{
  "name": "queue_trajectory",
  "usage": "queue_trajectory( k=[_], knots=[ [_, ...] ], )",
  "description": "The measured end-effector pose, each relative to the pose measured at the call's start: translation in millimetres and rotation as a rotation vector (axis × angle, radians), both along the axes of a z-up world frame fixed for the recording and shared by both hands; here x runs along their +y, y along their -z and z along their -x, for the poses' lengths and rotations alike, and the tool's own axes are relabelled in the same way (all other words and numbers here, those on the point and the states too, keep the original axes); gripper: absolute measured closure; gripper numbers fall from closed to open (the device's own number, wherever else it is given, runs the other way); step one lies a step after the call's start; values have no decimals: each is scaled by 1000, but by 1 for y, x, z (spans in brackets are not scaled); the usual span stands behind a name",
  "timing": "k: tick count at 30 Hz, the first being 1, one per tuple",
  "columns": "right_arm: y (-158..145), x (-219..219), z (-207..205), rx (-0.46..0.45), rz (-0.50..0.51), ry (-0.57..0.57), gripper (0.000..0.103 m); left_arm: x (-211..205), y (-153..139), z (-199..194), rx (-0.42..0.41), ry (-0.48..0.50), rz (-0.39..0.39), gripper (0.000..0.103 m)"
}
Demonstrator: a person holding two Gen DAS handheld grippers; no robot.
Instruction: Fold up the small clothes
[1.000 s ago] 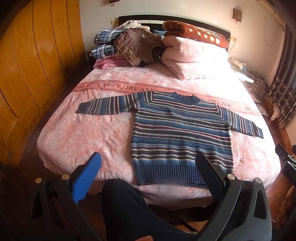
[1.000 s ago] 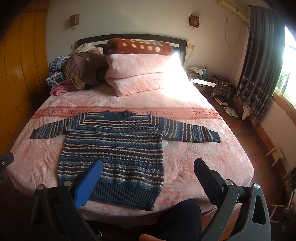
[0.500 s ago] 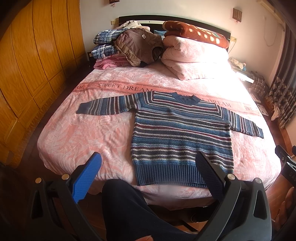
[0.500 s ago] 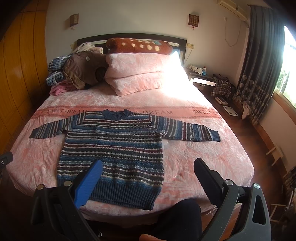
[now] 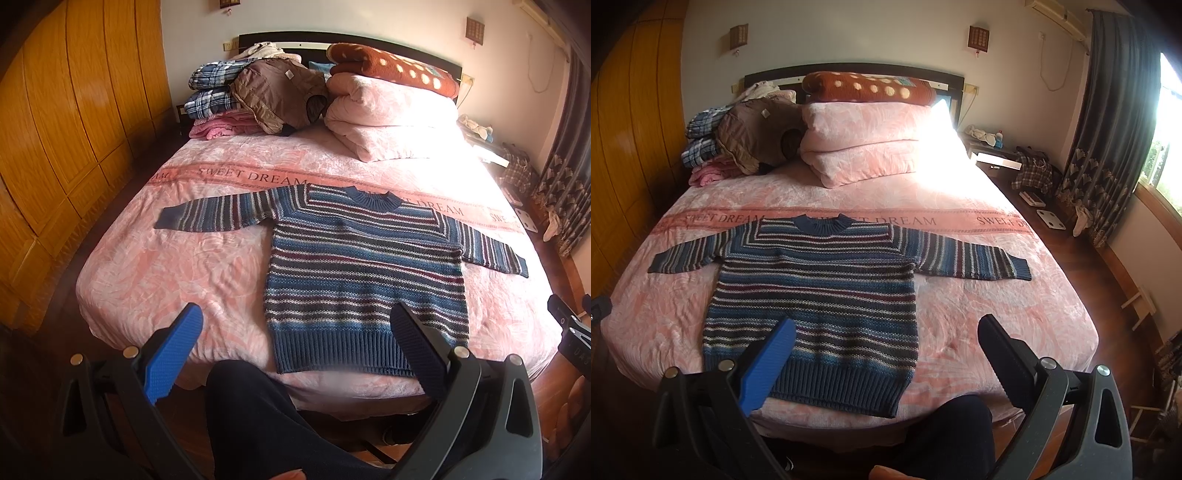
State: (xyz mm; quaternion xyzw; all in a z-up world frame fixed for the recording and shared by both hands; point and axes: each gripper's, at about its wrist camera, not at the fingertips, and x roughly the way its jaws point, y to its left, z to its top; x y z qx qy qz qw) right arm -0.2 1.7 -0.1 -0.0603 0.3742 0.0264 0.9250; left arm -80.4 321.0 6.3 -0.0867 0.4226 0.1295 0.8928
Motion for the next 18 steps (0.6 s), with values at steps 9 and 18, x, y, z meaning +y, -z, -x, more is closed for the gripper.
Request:
queue_trajectory(
  k=[9,18],
  knots=[
    [12,4,-13,15,19,5,4,7,7,-17,20,1,2,3],
    [72,-56,-89,148,-231,-41,4,15,89,-95,3,213,179,2]
  ],
)
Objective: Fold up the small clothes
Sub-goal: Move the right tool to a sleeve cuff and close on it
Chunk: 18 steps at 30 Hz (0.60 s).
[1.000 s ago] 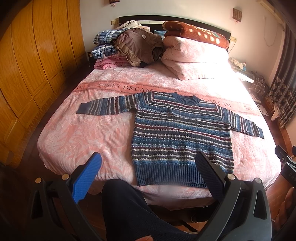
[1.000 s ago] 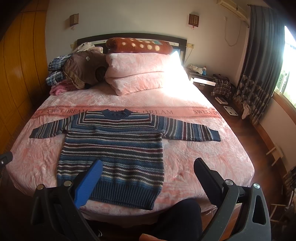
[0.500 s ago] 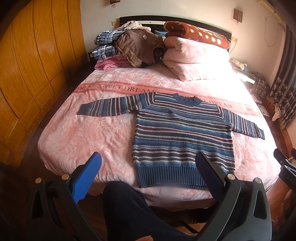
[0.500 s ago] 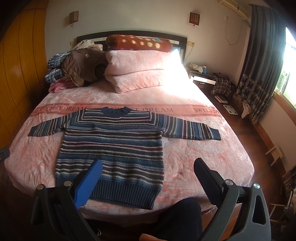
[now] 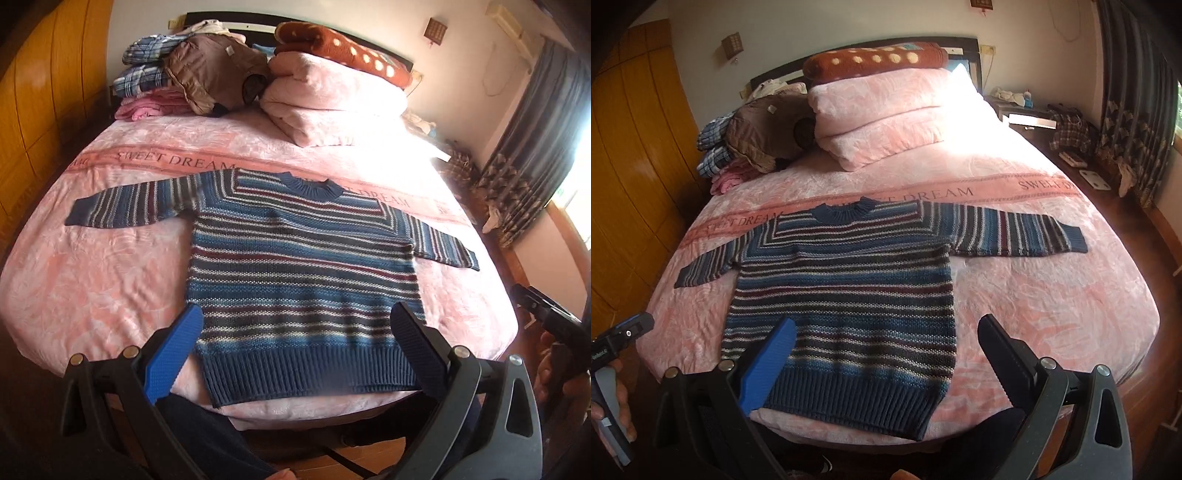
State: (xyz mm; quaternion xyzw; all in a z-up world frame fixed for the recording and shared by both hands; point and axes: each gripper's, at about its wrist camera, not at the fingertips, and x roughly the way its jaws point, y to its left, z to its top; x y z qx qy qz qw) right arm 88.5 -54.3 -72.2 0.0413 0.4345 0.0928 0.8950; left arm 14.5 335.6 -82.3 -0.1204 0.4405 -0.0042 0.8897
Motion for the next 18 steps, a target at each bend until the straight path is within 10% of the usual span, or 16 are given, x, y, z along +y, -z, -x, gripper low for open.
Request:
queue_trajectory(
  k=[3,9,18],
  knots=[
    [27,-44,-36,65,-67,91,9,-13,21,-29,3,53,-16,3],
    [92,-144,-106,254,-278,268,57,-46,51,-79,22,137,10,3],
    [184,-307,-180,282,-685,607,59,-74,69,-116,-28,178,229,3]
  ],
)
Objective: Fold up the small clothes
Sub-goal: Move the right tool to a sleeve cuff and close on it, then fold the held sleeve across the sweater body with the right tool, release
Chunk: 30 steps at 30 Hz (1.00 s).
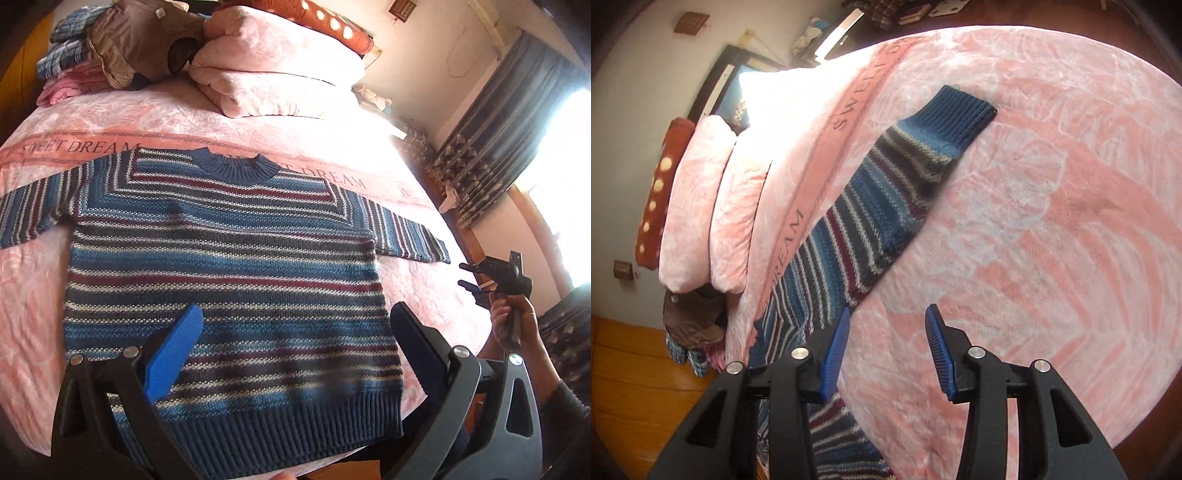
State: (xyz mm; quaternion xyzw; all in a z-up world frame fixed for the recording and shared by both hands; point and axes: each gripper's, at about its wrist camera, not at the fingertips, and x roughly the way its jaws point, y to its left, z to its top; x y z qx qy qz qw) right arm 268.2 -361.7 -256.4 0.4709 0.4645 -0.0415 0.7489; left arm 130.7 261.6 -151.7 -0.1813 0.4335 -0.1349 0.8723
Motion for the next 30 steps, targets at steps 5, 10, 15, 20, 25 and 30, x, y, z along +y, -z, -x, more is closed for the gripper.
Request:
queue_trajectory(
  k=[5,10,15,20,25,30],
  knots=[
    [34,-70,-35,-50,-121,172,59,-9,7,-12,-6,1,13,3],
    [61,-105,-62,-44,-164,274,59,-15,20,-22,30,6,33,3],
    [84,-119,-79,10,-157,293,59,-20,38,-32,88,4,88,3],
    [93,-124,-83,2,-152,302,59,-15,50,-40,113,6,219,3],
    [89,-126,-94,-4,-118,295,65,6,57,-43,139,-61,398,3],
    [55,-124,-99,-61,-15,272,91,32,53,-41,138,-147,453,2]
  ],
)
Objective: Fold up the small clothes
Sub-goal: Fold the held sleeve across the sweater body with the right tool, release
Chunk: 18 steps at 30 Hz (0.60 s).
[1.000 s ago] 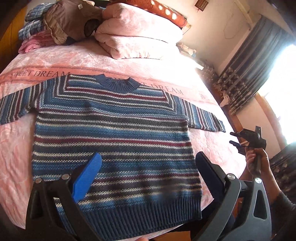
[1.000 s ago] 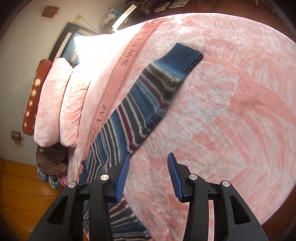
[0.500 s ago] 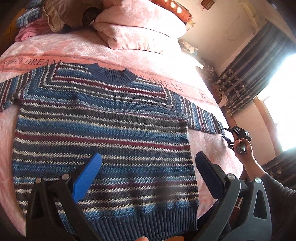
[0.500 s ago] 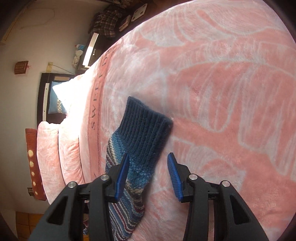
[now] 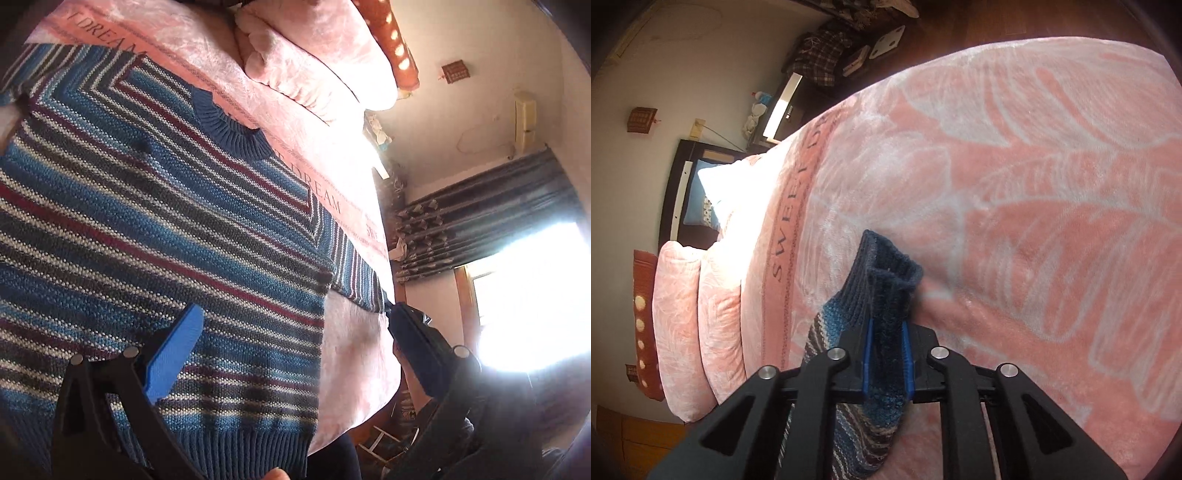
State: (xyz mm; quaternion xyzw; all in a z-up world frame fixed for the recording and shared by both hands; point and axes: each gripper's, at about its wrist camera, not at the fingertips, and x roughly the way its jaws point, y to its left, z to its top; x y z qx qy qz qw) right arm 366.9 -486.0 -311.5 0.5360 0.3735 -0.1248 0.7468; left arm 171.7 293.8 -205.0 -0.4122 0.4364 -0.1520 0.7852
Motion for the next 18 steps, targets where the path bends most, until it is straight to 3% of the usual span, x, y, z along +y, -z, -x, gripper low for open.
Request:
queue_trajectory(
  k=[6,10,13,18],
  knots=[
    [-101,60,-14,-131,223,-186,92,21,-22,4,-47,-54,-94,2],
    [-162,124,-19,-231,339,-307,92,35,-36,1,-28,-36,-98,2],
    [-194,172,-20,-293,385,-374,92,45,-39,-8,13,-17,-110,3],
    [-226,252,-18,-369,472,-492,91,56,-46,-17,-5,8,-138,3]
  ],
)
